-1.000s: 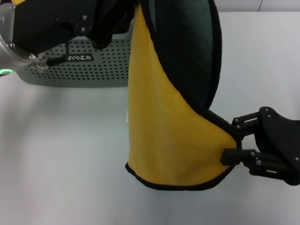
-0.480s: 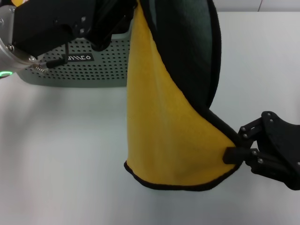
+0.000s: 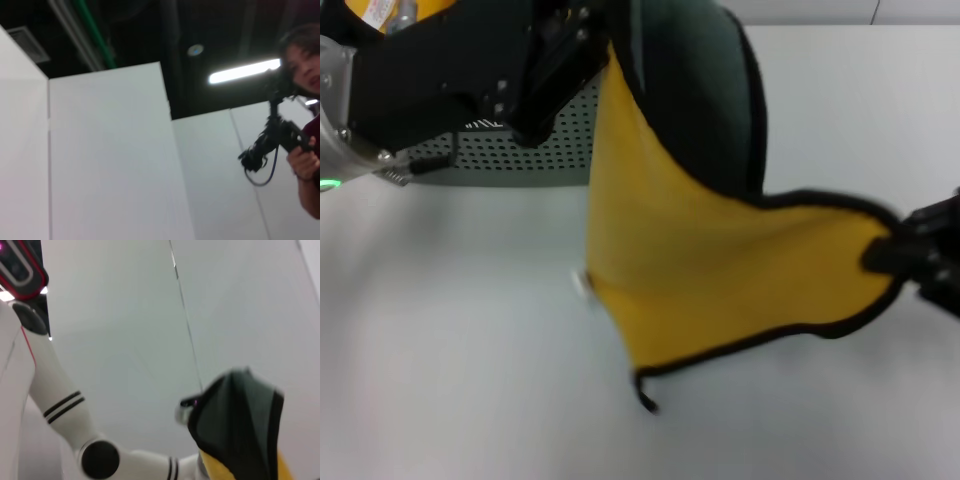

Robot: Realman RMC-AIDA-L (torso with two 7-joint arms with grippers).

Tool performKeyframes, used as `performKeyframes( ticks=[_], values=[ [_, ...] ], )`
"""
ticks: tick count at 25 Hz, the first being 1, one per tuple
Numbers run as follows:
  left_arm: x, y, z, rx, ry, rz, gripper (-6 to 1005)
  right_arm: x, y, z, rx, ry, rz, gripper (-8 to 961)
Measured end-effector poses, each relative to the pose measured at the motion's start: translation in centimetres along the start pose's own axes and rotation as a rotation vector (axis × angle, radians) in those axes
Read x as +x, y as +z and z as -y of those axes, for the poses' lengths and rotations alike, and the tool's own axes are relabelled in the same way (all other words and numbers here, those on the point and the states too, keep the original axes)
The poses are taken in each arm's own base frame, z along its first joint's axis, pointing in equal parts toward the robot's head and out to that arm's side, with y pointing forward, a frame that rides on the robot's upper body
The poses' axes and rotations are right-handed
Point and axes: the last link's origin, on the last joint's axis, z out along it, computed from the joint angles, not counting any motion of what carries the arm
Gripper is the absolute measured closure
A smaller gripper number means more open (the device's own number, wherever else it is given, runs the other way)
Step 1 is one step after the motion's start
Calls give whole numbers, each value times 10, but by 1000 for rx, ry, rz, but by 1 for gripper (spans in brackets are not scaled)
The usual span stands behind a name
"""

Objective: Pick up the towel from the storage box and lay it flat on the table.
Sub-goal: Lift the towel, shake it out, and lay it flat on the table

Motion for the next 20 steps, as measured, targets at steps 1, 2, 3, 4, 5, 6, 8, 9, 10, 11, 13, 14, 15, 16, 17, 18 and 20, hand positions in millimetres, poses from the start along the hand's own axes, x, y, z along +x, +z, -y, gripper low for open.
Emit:
performKeyframes(
  ticks=[1,2,3,4,5,6,8,9,10,11,13,14,15,16,17,18,20],
  values=[
    [-1,-4,-1,14,-5,11,977,-5,-4,-1,6,-11,8,916],
    [-2,-8,-1,26,-9,23,977,-11,-8,-1,15,-27,10,923],
    [-3,-12,-1,41,-15,40,977,-17,-13,-1,29,-43,12,930],
    [-6,-17,-3,56,-23,61,977,-25,-17,-1,40,-69,10,937],
    [-8,-20,-4,69,-30,81,977,-33,-20,-1,56,-96,5,937],
    [-10,-25,-5,86,-36,102,977,-40,-23,-1,68,-123,-1,937],
    [-13,-33,-6,118,-46,137,977,-54,-23,3,85,-173,-20,938],
    [-14,-38,-5,146,-50,161,977,-61,-22,6,97,-201,-33,938],
    [-13,-41,-4,160,-50,173,977,-66,-20,11,109,-223,-44,938],
    [-13,-44,-2,179,-52,193,977,-71,-18,15,121,-240,-54,938],
    [-12,-47,1,195,-53,212,977,-81,-11,29,159,-286,-87,937],
    [-8,-47,10,219,-45,270,977,-84,-8,36,175,-305,-103,937],
    [-7,-47,13,221,-41,285,977,-89,-4,44,196,-325,-118,937],
    [-6,-46,15,224,-36,306,977,-93,-2,49,206,-337,-127,938],
    [-4,-45,18,221,-34,332,976,-96,1,53,213,-348,-132,938],
    [-1,-43,20,215,-32,357,976,-98,2,55,209,-350,-135,938],
    [1,-44,19,205,-40,376,976,-99,6,55,194,-341,-140,937]
  ],
)
